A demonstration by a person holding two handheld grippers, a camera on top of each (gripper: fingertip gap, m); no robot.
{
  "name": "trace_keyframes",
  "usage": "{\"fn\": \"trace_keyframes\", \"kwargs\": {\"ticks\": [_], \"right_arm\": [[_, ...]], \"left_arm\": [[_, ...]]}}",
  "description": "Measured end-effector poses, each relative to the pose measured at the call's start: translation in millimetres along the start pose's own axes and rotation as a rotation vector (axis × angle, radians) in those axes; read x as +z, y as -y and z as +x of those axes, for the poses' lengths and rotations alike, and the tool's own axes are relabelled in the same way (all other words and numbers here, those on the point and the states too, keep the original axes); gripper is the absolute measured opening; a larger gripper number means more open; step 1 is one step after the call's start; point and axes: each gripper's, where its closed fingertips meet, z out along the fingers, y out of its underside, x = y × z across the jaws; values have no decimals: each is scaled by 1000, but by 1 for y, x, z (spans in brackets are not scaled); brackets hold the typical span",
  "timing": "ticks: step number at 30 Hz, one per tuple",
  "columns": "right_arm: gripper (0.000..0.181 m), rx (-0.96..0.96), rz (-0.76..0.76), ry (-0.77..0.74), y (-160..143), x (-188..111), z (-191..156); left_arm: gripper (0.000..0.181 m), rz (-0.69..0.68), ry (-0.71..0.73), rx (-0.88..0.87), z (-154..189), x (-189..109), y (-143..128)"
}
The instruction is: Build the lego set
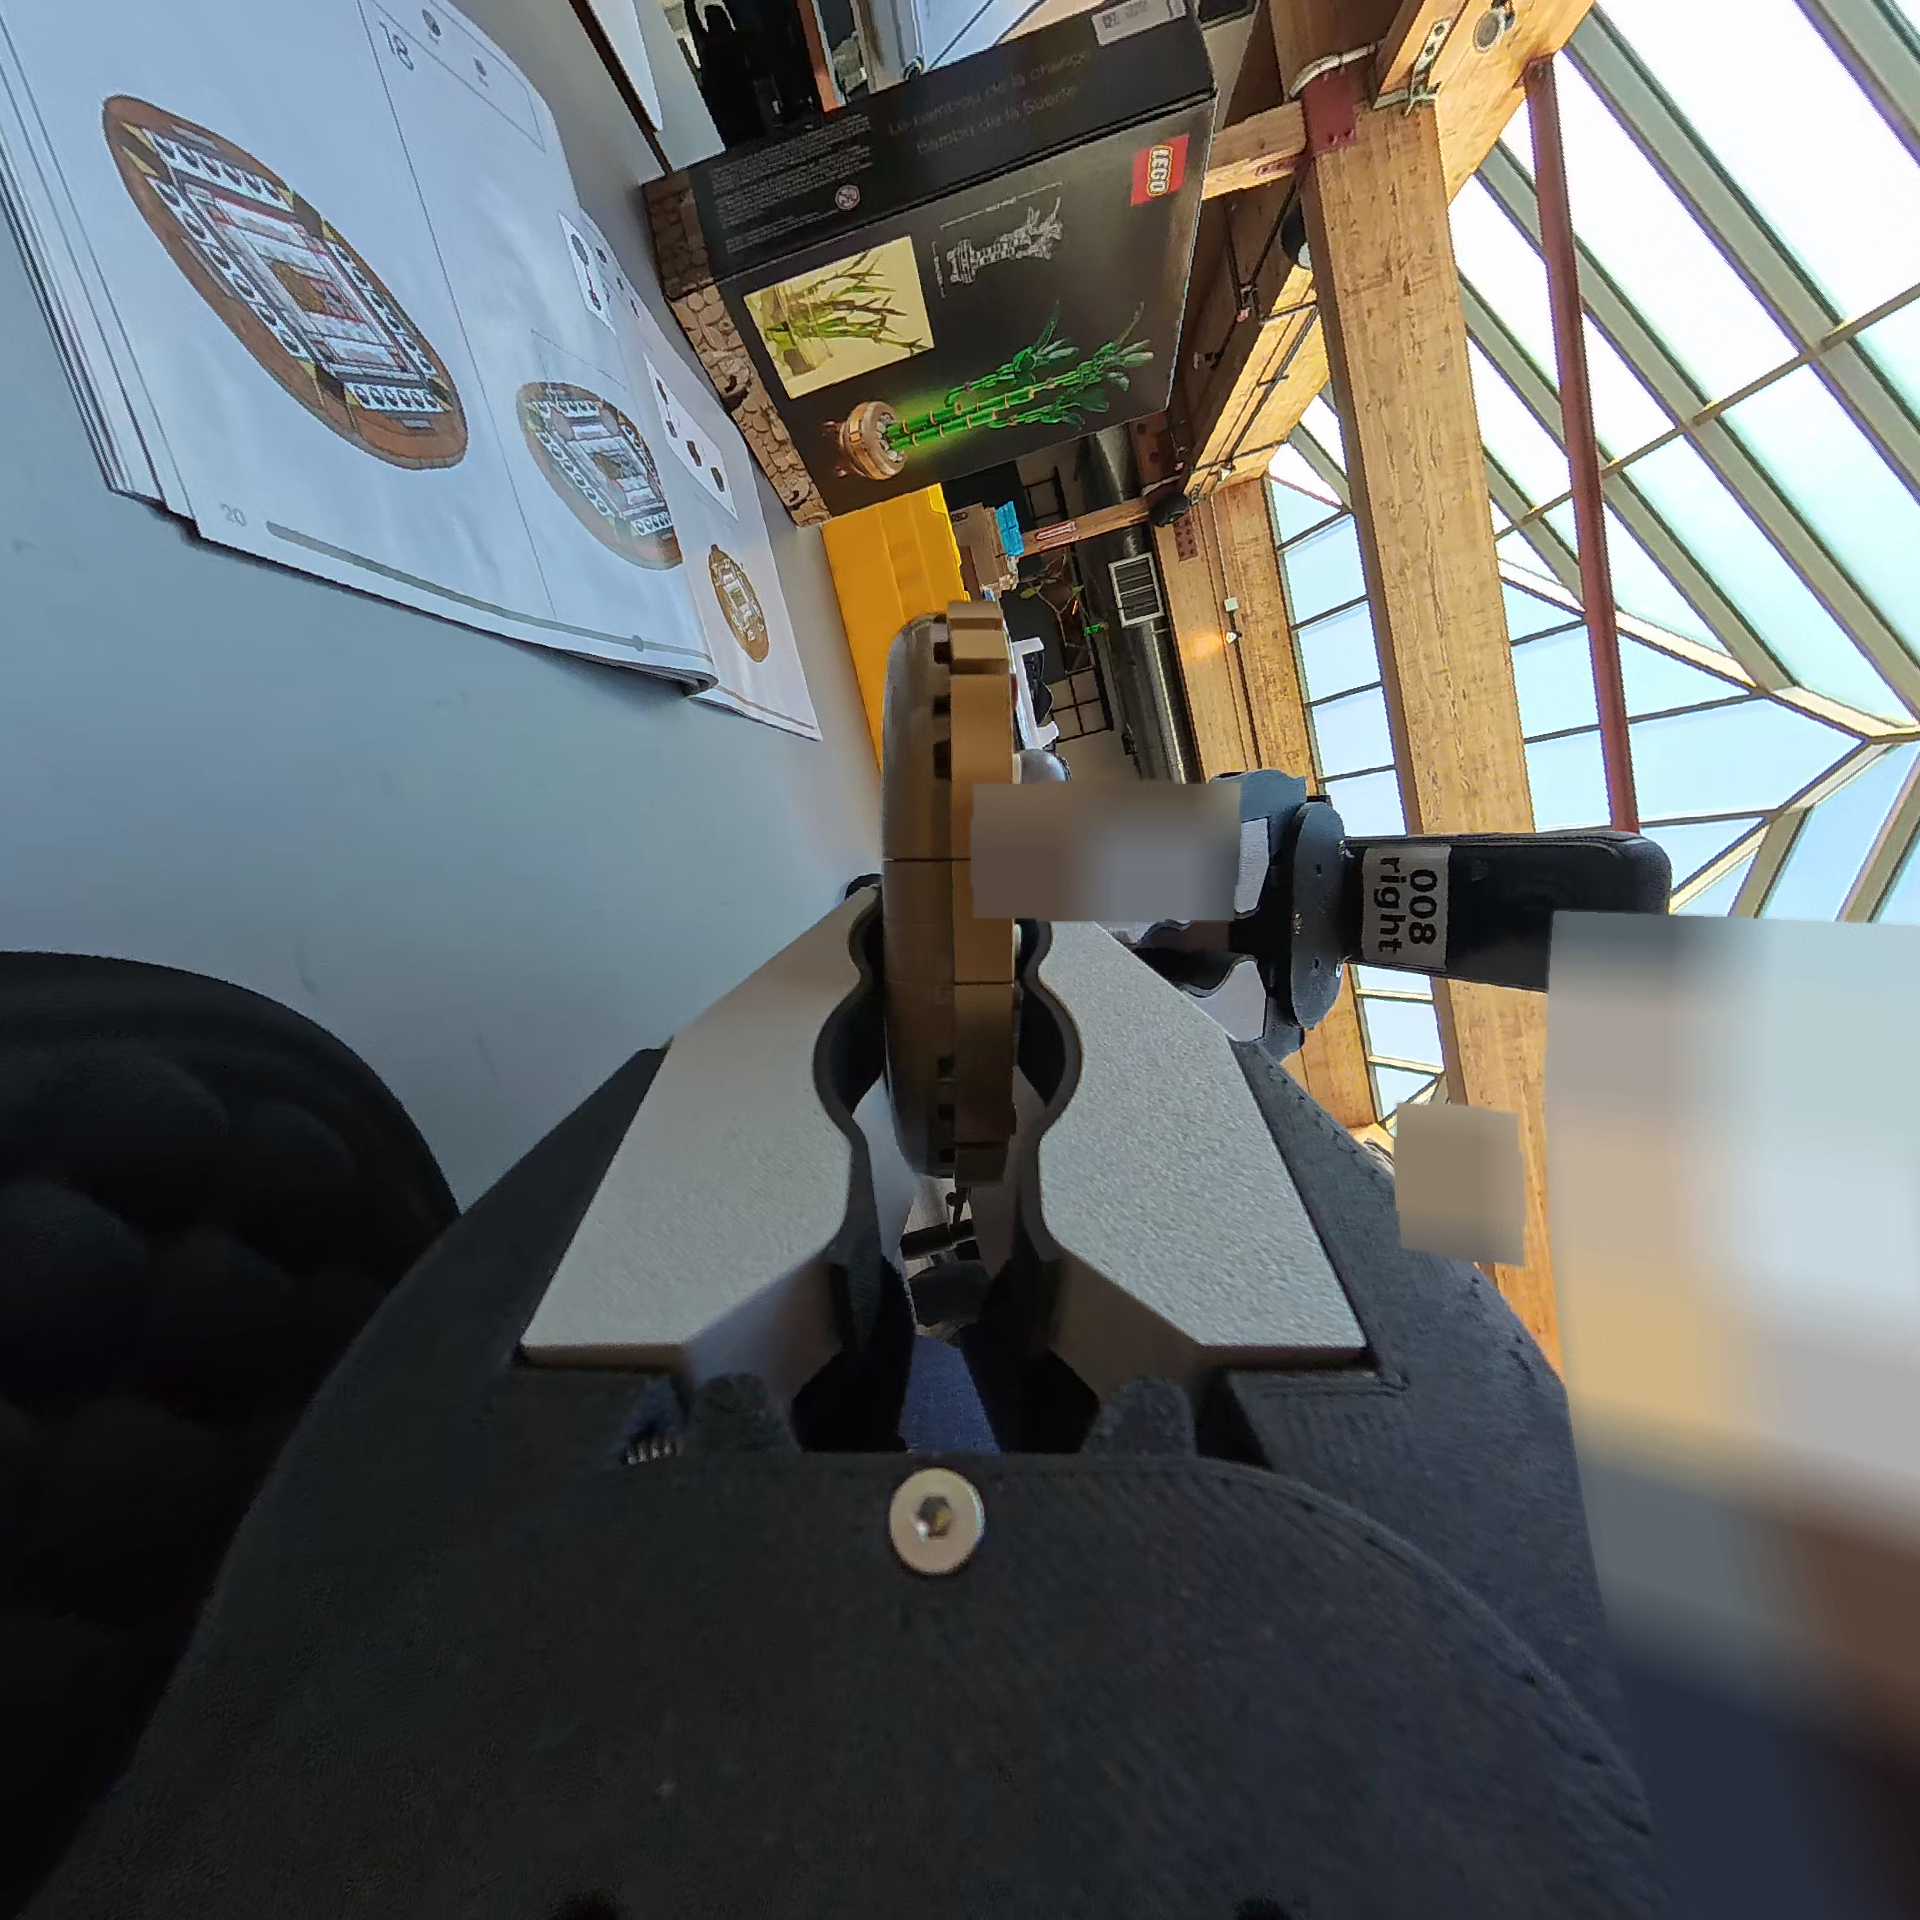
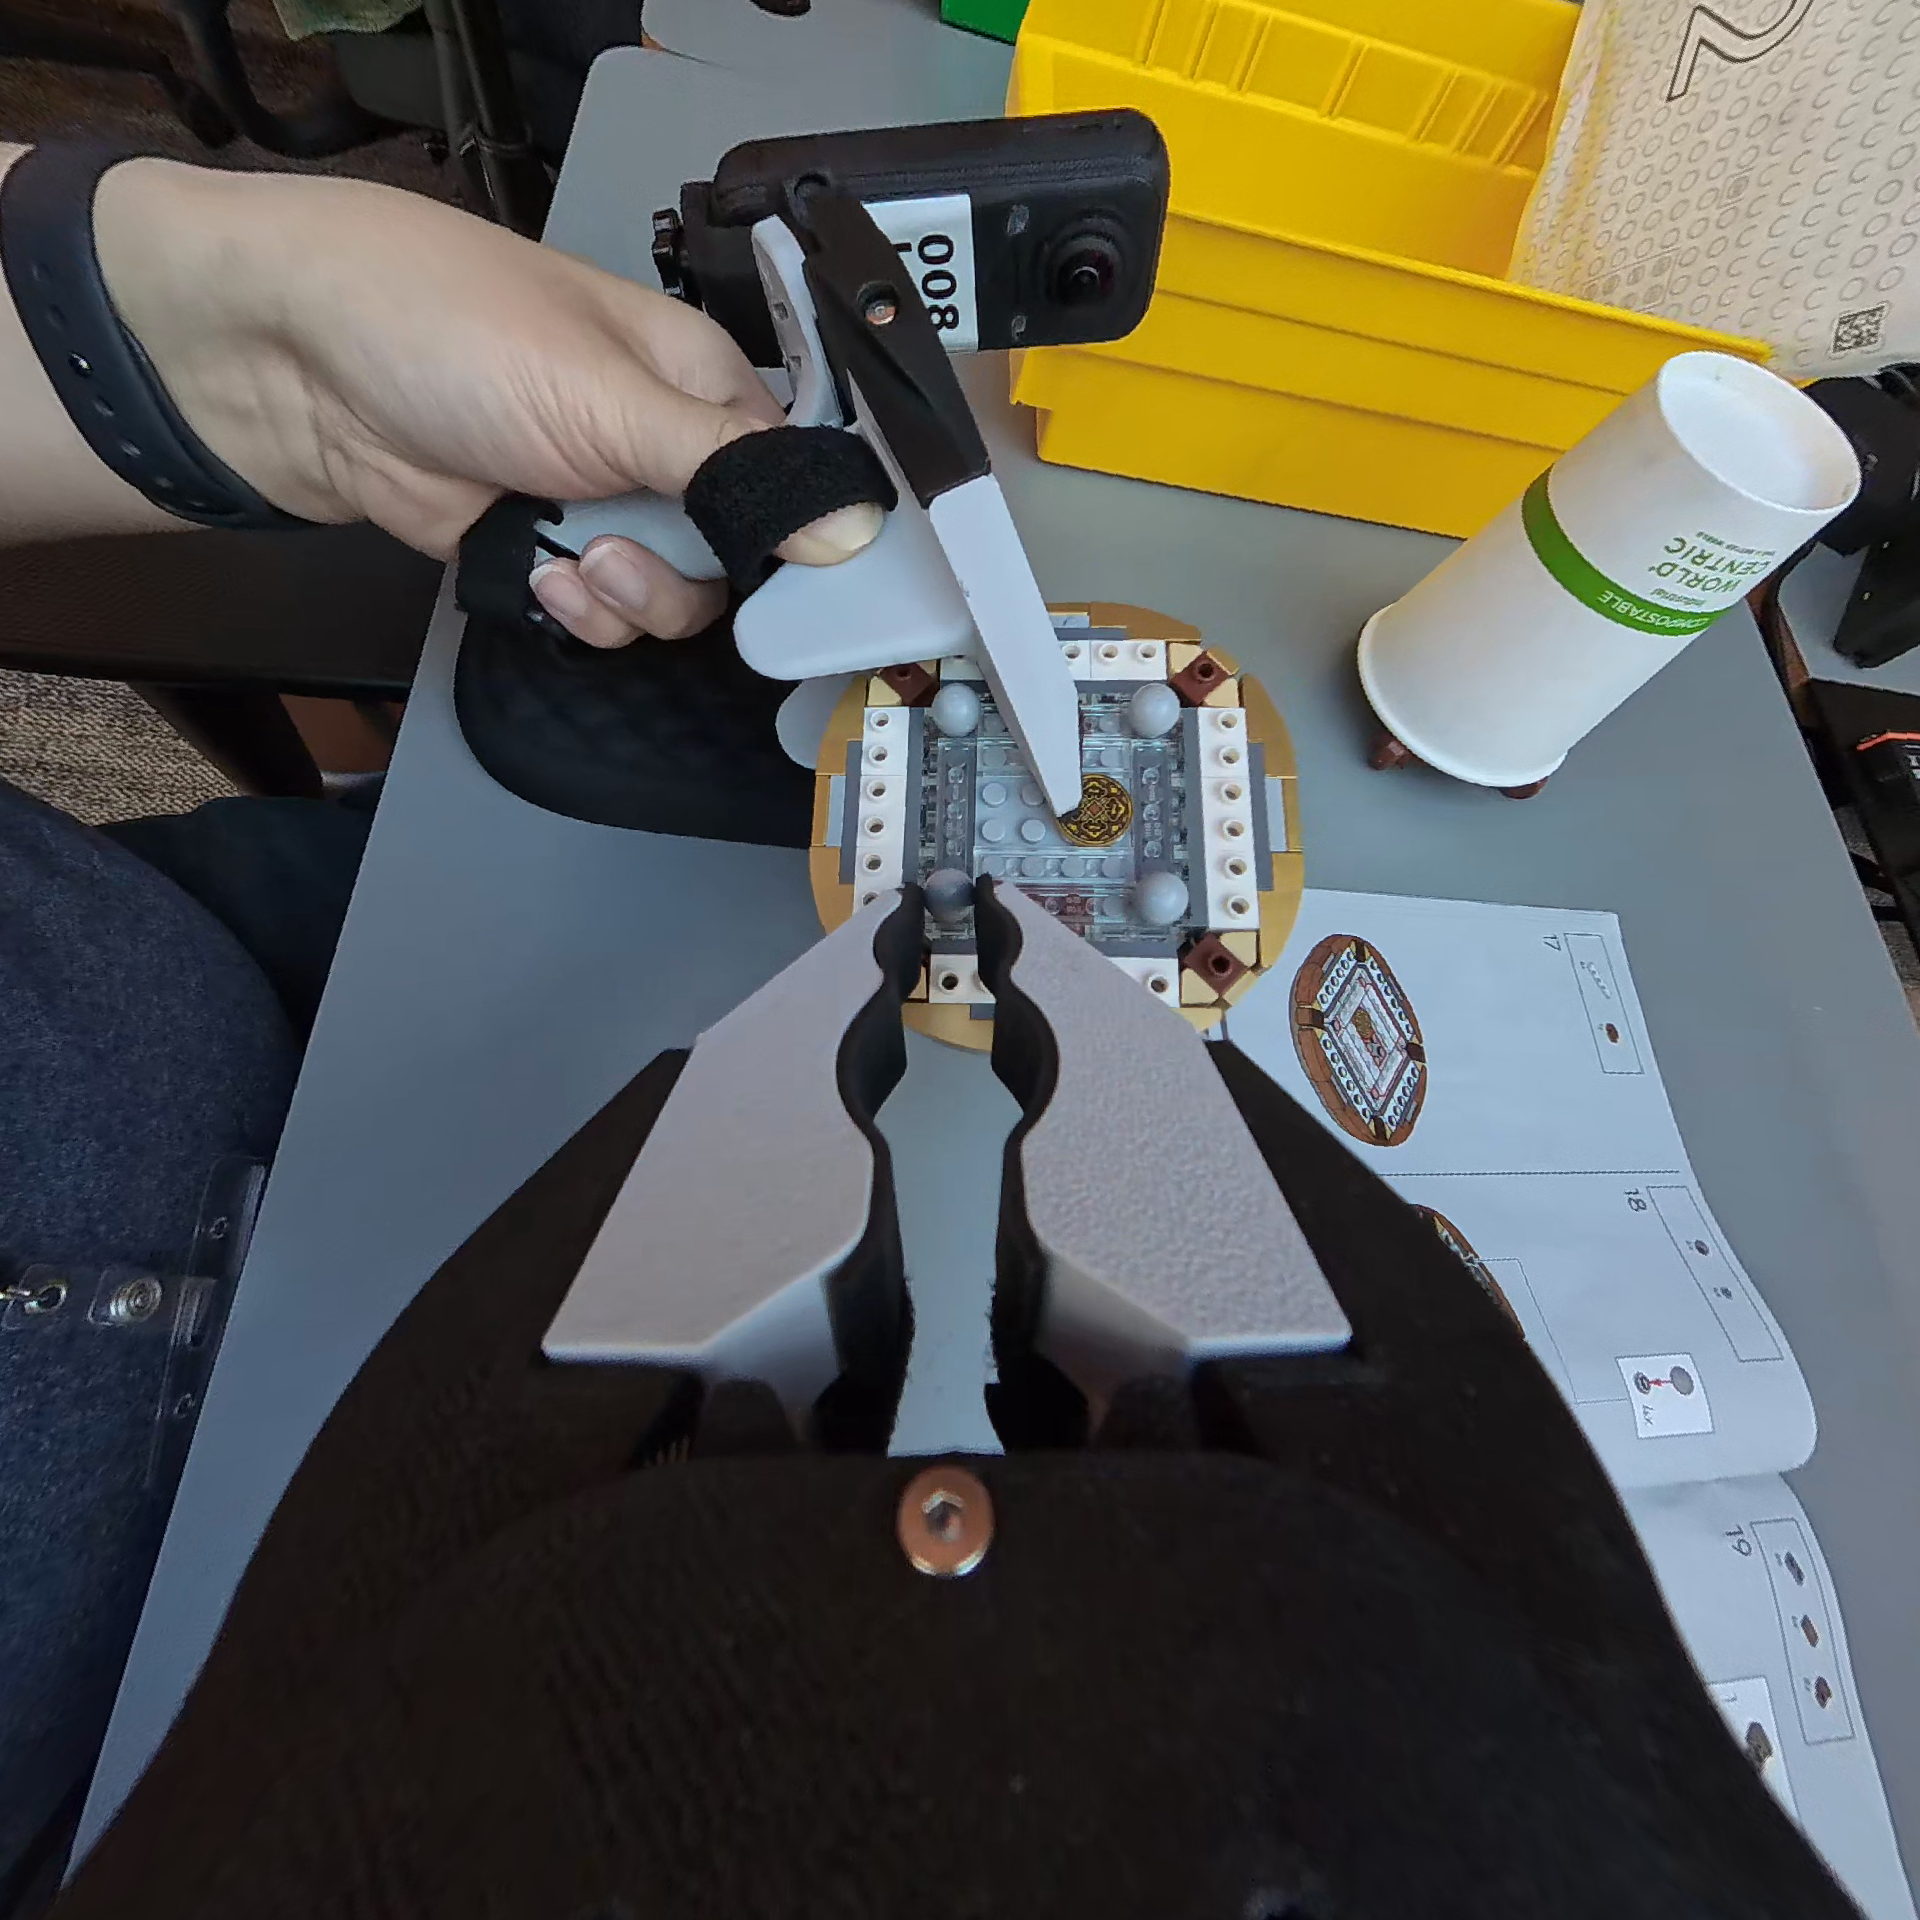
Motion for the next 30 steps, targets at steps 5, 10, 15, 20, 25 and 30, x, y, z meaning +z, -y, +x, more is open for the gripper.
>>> {"fn": "trace_keyframes", "kwargs": {"ticks": [5,10,15,20,25,30], "right_arm": [[10,12,-8,12,-1,0,0],[10,18,1,15,1,0,0],[14,20,7,7,2,0,0],[15,25,30,12,5,-2,-2],[16,27,60,3,8,-7,0],[17,49,119,-19,9,-18,5]], "left_arm": [[20,0,7,6,0,0,0],[20,8,-20,-12,3,-1,0],[20,11,-23,-11,4,-1,0],[20,15,-27,-9,5,-1,1],[20,20,-33,-9,6,-1,2],[20,36,-37,-14,5,-3,4]]}}
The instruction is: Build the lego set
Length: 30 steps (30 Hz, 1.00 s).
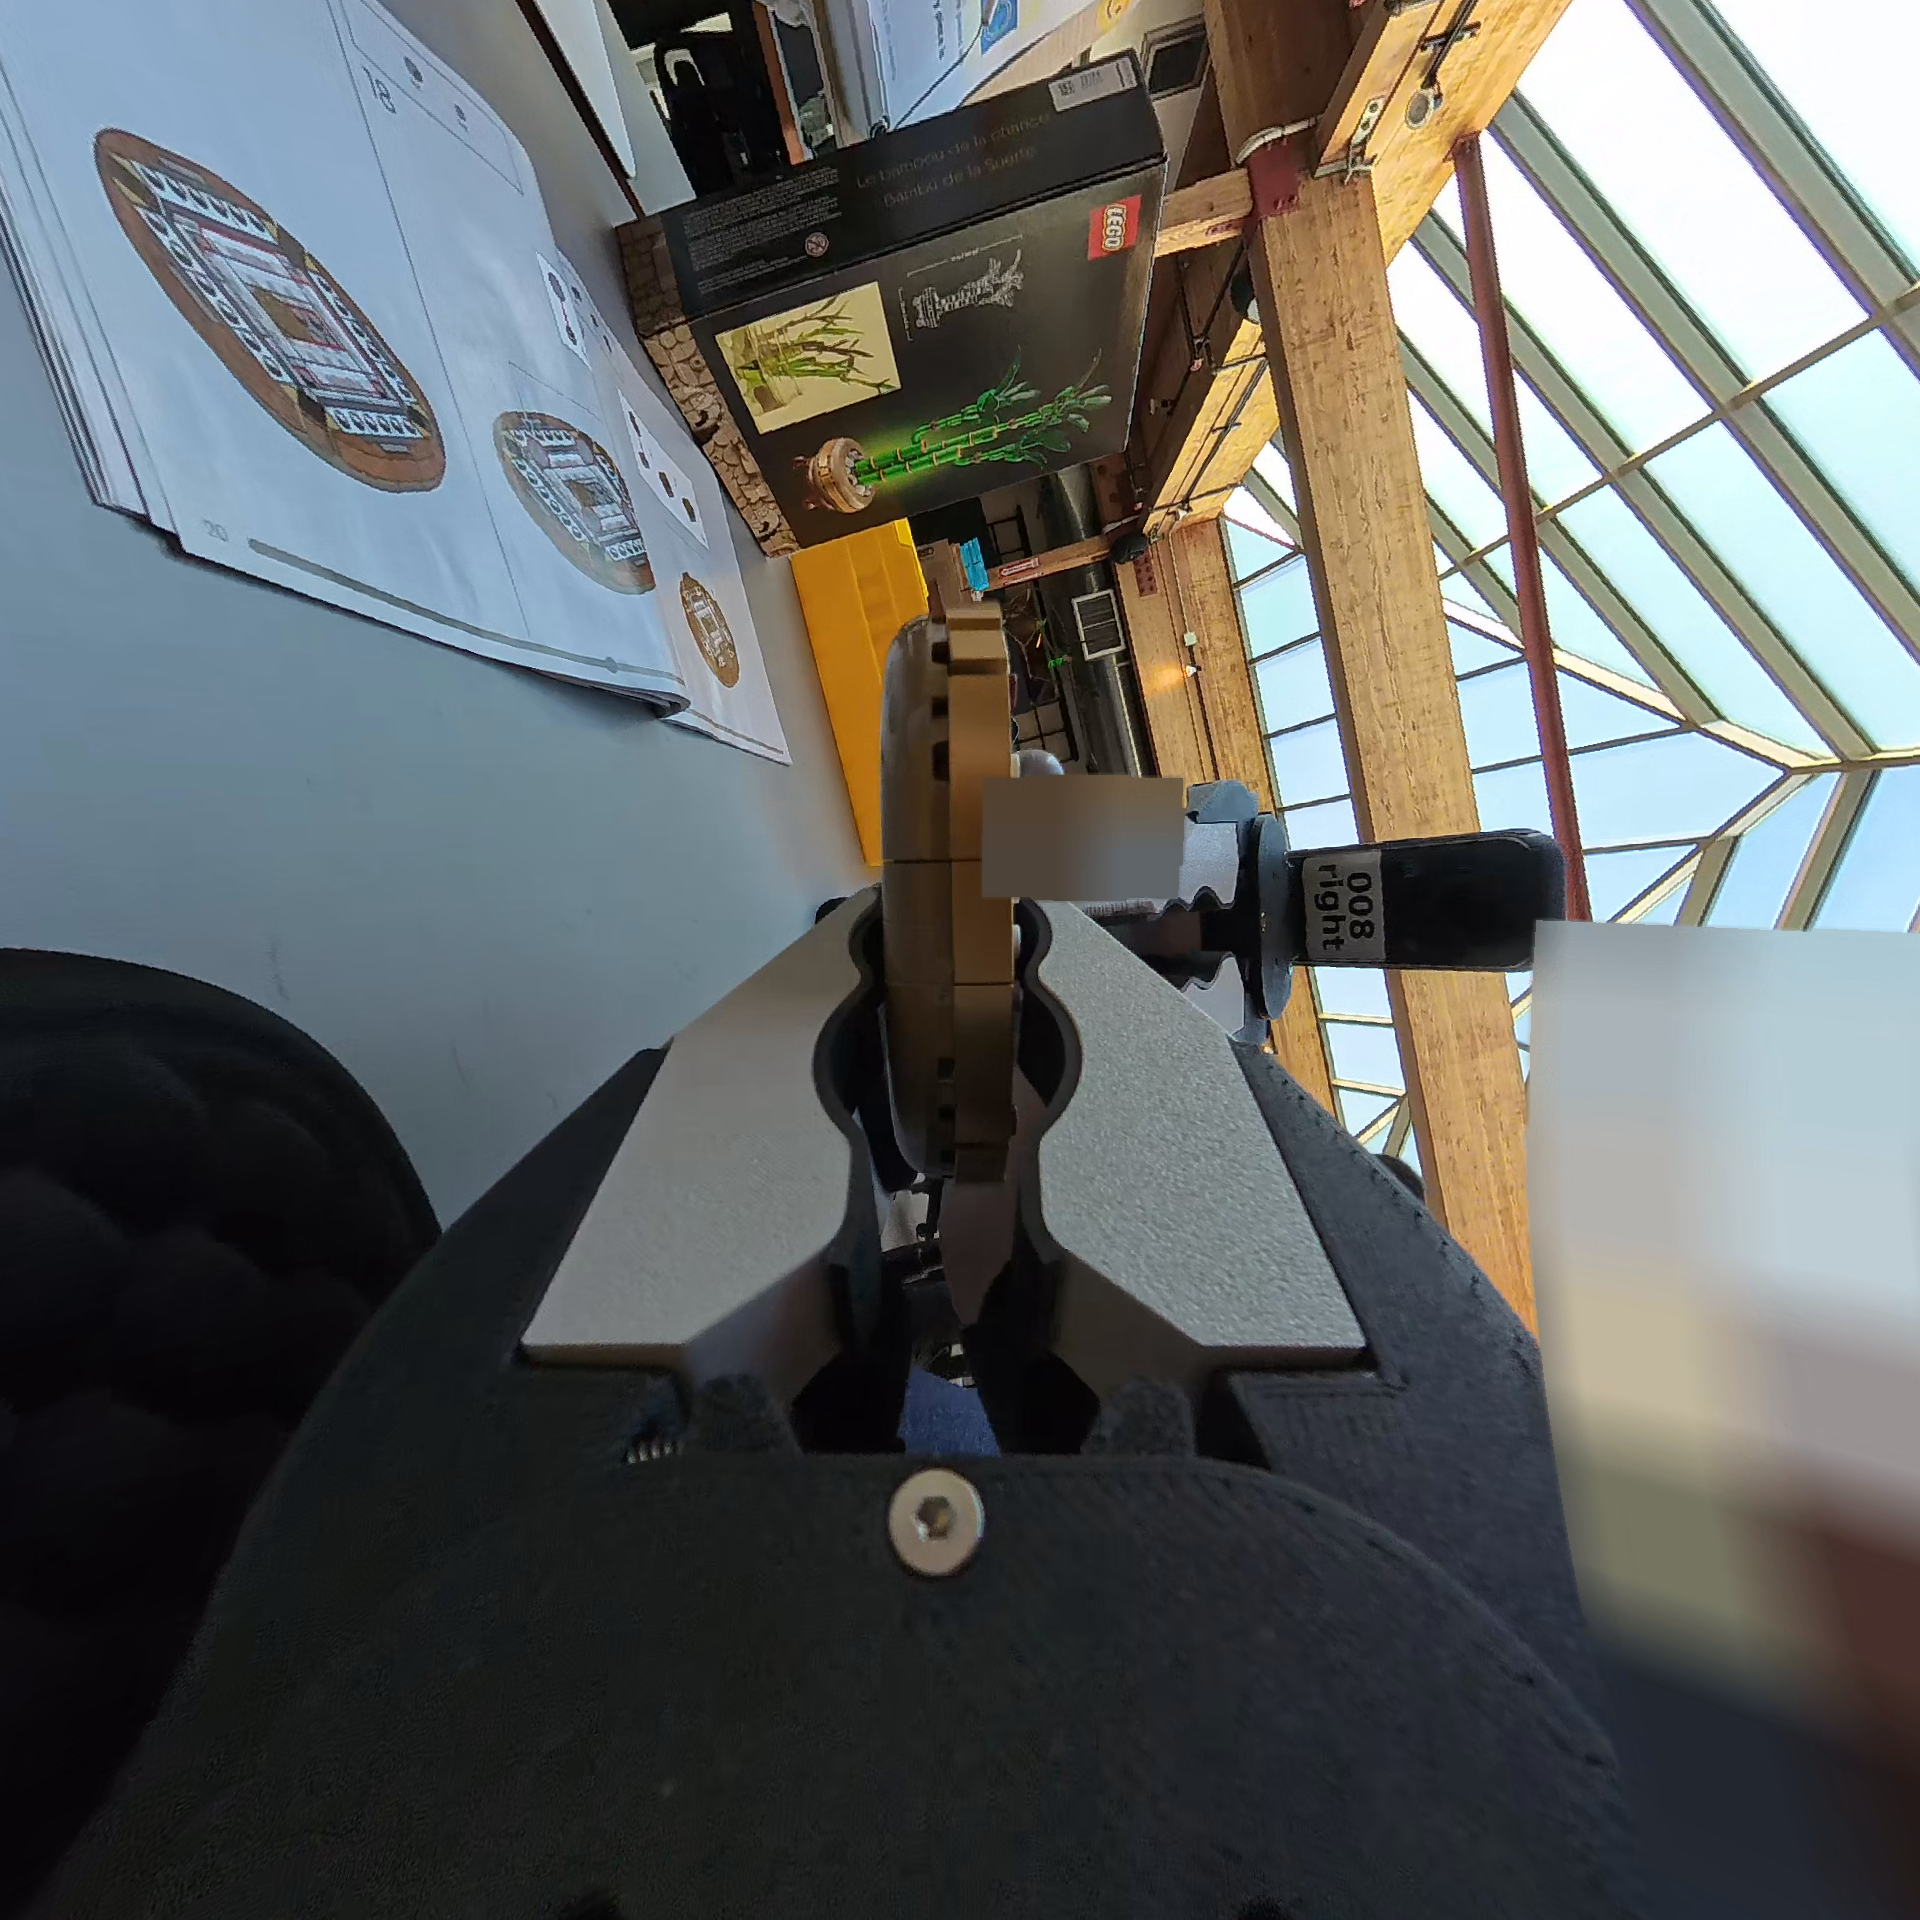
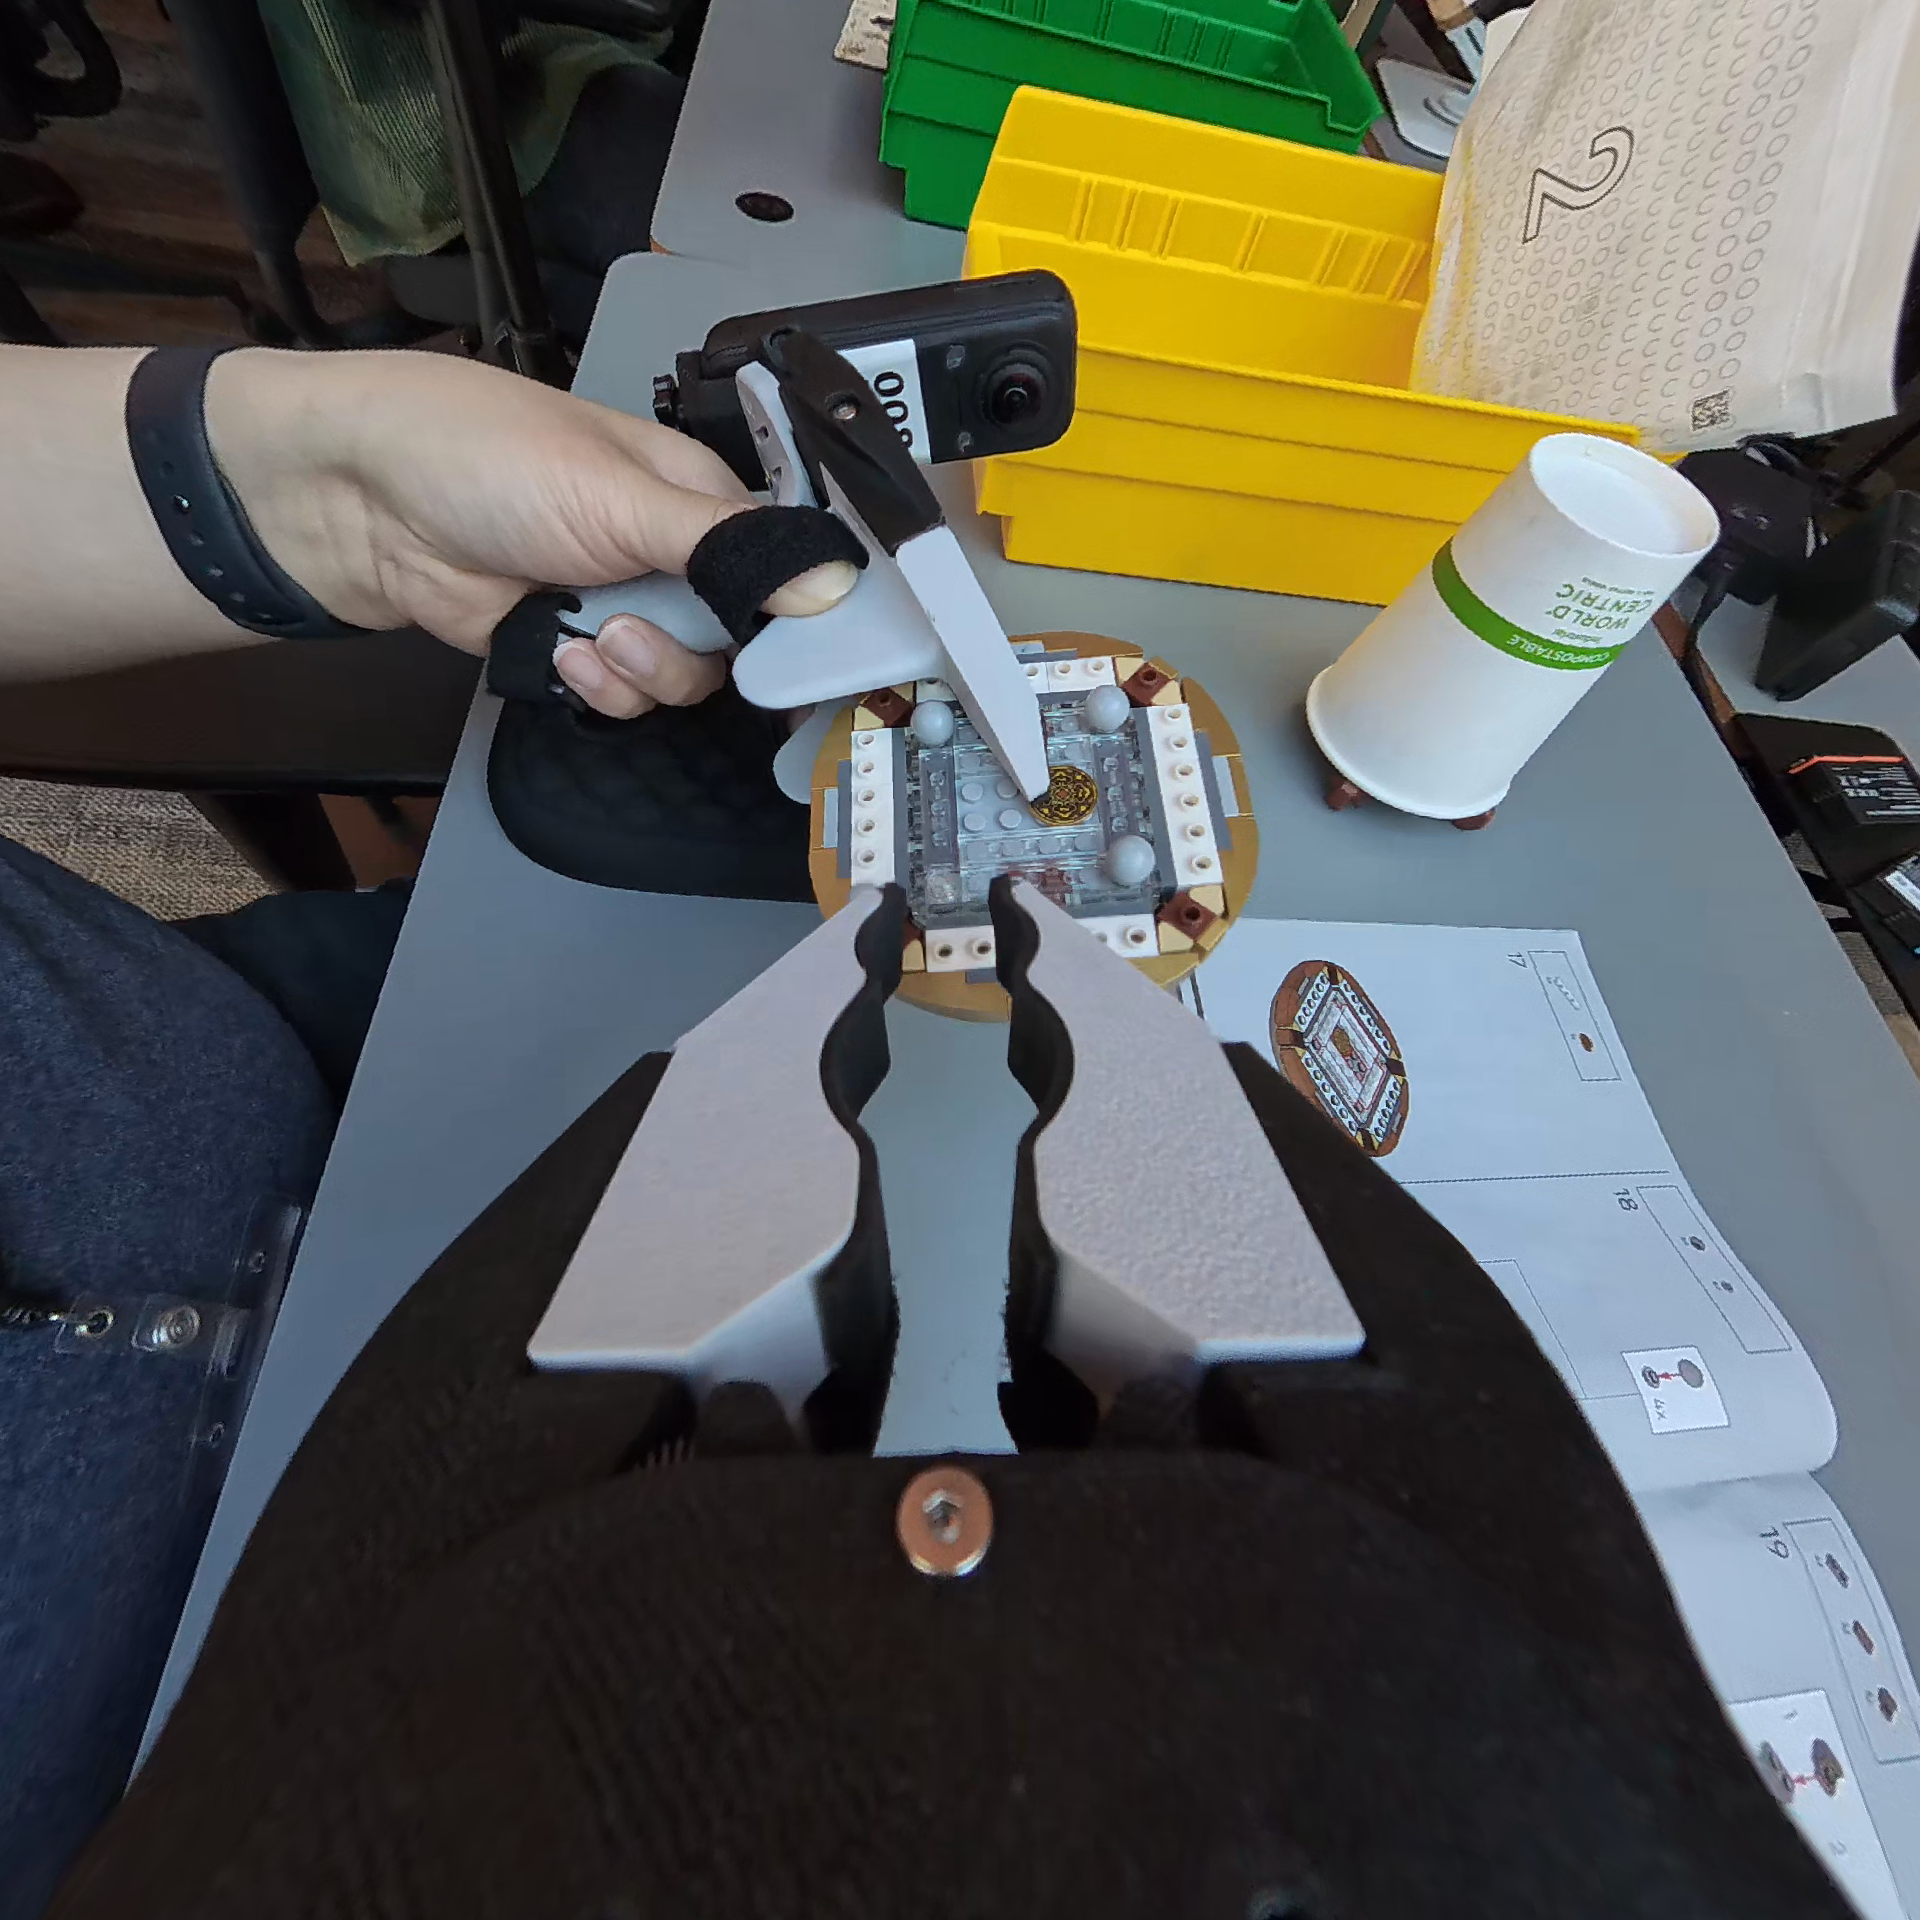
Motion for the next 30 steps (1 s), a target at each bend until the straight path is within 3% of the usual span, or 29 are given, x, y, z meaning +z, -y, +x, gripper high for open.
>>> {"fn": "trace_keyframes", "kwargs": {"ticks": [12,16,22,30], "right_arm": [[15,92,99,49,-23,-13,-27],[15,105,-29,-12,-64,-27,-34],[15,316,-106,-38,-122,-56,-46],[17,404,-108,-141,-141,-85,-28]], "left_arm": [[20,24,16,6,-7,-3,2],[20,32,-3,36,-1,-12,4],[20,25,56,91,-1,-26,6],[19,-2,48,102,1,-23,14]]}}
